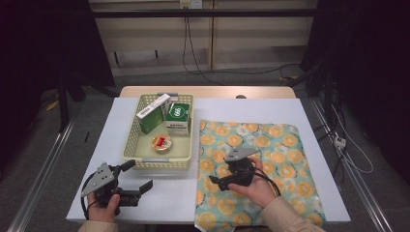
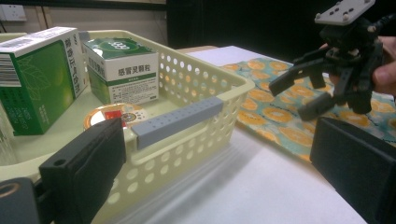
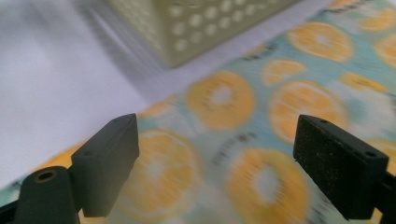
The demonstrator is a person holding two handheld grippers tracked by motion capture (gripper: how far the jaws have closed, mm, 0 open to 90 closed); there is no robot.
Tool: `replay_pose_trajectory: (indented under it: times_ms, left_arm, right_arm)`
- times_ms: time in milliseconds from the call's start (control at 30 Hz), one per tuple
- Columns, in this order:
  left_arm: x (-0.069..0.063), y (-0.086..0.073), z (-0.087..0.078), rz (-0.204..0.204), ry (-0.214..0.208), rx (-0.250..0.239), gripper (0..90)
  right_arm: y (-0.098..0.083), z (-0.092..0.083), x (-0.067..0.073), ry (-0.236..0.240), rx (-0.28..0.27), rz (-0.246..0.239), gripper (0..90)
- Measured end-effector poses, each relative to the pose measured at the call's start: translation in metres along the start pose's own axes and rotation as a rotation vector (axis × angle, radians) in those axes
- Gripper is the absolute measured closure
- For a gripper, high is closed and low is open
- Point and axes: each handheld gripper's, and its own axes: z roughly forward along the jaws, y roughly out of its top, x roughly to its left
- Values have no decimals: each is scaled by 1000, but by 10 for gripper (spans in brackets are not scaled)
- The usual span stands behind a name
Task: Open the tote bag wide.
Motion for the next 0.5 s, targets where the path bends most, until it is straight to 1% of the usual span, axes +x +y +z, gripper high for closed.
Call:
replay_pose_trajectory:
  times_ms: [33,67,100,133,167,267,300,333,367,400,500]
  left_arm:
    - [0,0,0,-1,0,-1,35]
    - [0,0,0,1,0,-2,35]
    - [0,0,-1,0,1,-2,35]
    - [0,0,-1,1,0,-3,35]
    - [0,0,-1,-1,0,-3,35]
    - [0,0,-1,-2,-1,-3,35]
    - [0,0,-1,-2,-2,-3,35]
    - [0,0,-1,3,-2,-3,35]
    - [0,0,-1,2,-2,-3,35]
    - [1,0,-2,2,-2,-4,35]
    - [0,0,-1,-5,3,-3,35]
  right_arm:
    - [0,0,0,0,0,0,144]
    - [3,10,11,36,4,-11,137]
    - [3,14,15,51,1,-25,133]
    - [3,14,15,51,1,-25,133]
    - [3,23,24,71,22,-42,132]
    - [1,33,32,68,54,-81,148]
    - [1,33,32,68,54,-81,148]
    - [-1,35,34,69,69,-79,163]
    - [-3,37,36,63,70,-98,168]
    - [-3,37,37,45,68,-104,186]
    - [-3,36,35,32,55,-100,343]
